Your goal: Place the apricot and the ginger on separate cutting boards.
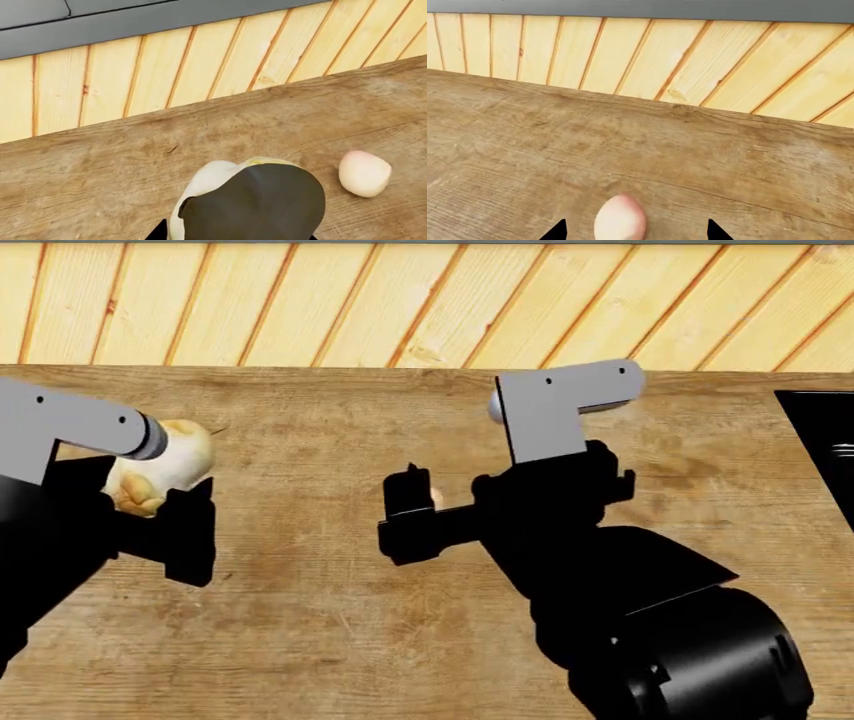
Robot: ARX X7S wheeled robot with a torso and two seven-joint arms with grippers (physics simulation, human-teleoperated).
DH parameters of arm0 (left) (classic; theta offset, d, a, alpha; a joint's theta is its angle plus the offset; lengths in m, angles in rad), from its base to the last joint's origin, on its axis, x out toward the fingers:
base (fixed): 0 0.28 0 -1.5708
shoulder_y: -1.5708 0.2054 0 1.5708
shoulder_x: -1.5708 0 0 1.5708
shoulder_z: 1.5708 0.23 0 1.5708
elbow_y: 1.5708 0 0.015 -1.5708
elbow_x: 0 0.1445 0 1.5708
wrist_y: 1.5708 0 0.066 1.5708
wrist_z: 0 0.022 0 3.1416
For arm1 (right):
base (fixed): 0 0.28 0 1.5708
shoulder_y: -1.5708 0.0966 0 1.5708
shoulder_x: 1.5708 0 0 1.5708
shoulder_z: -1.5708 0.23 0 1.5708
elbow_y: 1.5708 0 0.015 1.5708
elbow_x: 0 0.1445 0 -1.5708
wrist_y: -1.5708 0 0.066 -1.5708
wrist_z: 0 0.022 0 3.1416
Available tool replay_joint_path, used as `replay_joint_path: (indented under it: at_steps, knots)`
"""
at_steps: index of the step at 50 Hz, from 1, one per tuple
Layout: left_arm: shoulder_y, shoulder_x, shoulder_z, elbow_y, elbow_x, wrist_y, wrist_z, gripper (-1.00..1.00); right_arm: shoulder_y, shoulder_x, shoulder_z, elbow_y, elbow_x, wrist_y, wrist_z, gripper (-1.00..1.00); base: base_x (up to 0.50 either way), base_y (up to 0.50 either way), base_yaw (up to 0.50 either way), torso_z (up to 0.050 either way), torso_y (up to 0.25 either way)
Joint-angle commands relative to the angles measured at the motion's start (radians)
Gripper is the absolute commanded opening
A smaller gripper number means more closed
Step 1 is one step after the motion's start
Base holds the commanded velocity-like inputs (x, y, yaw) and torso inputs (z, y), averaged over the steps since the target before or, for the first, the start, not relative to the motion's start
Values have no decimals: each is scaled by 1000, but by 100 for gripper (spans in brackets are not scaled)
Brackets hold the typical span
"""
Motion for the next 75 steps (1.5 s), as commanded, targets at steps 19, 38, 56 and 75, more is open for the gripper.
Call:
replay_joint_path:
  at_steps: [19, 38, 56, 75]
  knots:
    - [-50, 93, 88, -245, 84, 211, 39, -100, 195, -182, -145, 585, -155, -195, -241, 100, 0, 0, 0, 0, 0]
    - [-42, 95, 137, -414, 131, 381, 101, -100, 200, -208, -189, 682, -175, -239, -281, 100, 0, 0, 0, 0, 0]
    - [57, 55, 123, -341, 115, 405, 93, -100, 256, -243, -235, 805, -201, -299, -320, -100, 0, 0, 0, 0, 1]
    - [106, -62, -82, 119, -125, 2, -23, -100, 165, -78, -159, 313, -100, -132, -154, -100, 0, 0, 0, 0, 0]
